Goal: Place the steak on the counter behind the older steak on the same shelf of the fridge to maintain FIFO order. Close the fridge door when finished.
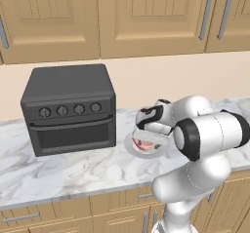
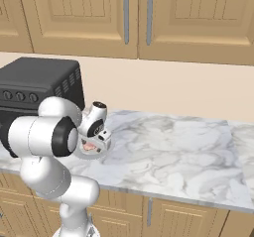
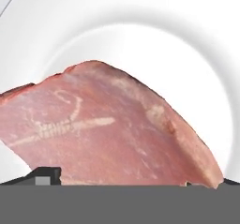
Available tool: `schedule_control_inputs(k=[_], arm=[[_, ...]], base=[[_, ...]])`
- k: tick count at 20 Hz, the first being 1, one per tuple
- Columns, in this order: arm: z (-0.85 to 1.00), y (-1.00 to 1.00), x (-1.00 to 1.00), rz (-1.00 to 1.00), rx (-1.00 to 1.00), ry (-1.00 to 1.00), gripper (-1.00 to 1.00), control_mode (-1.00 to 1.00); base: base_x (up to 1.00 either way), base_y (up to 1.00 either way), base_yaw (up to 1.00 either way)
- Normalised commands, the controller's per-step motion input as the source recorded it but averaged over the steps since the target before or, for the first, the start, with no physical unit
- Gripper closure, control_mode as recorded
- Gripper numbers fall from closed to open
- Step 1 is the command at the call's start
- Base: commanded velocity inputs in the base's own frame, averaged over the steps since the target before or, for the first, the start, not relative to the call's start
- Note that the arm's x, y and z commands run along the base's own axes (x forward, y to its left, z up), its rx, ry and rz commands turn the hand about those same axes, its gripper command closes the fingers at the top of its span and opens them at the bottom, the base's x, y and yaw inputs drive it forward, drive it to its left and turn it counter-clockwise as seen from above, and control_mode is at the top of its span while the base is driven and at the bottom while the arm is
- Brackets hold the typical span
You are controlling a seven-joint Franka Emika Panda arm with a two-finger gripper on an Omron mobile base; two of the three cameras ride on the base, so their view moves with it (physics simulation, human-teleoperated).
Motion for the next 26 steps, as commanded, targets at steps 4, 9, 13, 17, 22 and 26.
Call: schedule_control_inputs(k=[4, 9, 13, 17, 22, 26], arm=[[-0.23, 0.48, 0.00, -0.07, 0.00, -0.02, -1.00, -1.00], [0.00, 0.62, 0.04, -0.07, 0.00, -0.06, -1.00, -1.00], [-0.02, 0.54, 0.08, -0.06, 0.00, -0.01, 1.00, -1.00], [-0.01, 0.43, 0.00, -0.07, 0.00, 0.00, 1.00, -1.00], [0.00, 0.01, 0.00, 0.00, -0.01, 0.00, 1.00, -1.00], [0.21, -0.01, -0.42, -0.06, 0.00, -0.08, 1.00, -1.00]], base=[[0.00, 0.00, 0.00], [0.00, 0.00, 0.00], [0.00, 0.00, 0.00], [0.00, 0.00, 0.00], [0.00, 0.00, 0.00], [0.00, 0.00, 0.00]])
